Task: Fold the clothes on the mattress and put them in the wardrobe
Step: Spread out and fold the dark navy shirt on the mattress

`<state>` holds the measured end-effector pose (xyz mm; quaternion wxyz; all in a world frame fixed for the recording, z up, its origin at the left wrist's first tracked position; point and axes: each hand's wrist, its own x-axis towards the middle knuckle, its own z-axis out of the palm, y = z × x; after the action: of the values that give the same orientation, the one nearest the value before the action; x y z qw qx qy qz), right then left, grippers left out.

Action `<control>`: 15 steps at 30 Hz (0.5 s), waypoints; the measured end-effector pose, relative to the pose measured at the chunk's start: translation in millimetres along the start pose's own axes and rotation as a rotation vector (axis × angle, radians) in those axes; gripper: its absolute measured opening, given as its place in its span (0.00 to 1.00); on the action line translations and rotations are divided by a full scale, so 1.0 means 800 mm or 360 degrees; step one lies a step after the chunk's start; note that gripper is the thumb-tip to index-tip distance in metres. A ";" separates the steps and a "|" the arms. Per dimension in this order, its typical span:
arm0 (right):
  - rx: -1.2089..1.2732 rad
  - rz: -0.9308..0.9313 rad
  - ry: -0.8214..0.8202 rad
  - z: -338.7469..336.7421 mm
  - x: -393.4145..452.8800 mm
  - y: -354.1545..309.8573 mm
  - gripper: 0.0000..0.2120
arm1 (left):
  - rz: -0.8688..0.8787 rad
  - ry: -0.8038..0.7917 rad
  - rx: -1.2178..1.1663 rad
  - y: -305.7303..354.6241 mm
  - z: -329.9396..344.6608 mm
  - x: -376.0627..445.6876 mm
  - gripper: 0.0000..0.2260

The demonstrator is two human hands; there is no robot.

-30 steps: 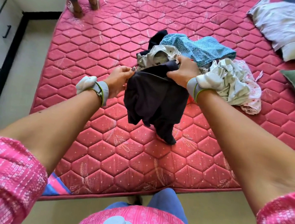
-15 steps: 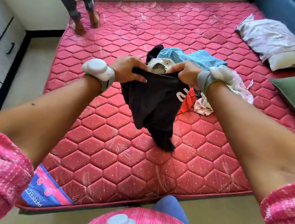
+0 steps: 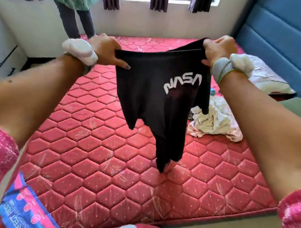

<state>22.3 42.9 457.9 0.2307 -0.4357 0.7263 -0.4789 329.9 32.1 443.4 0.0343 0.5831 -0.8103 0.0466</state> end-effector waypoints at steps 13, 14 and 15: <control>-0.1009 -0.0292 -0.0184 -0.049 0.018 -0.009 0.19 | 0.0494 0.0426 -0.0165 0.055 -0.042 0.018 0.18; -0.0962 -0.0353 -0.0090 -0.050 0.016 -0.010 0.20 | 0.0494 0.0461 -0.0087 0.052 -0.042 0.016 0.18; -0.0953 -0.0452 -0.0034 -0.051 0.014 -0.008 0.18 | 0.0461 0.0501 -0.0013 0.051 -0.043 0.012 0.17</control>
<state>-11.2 52.5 482.3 0.0308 -0.5860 0.7645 -0.2669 287.9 40.2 476.8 0.1559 0.4458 -0.8706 0.1383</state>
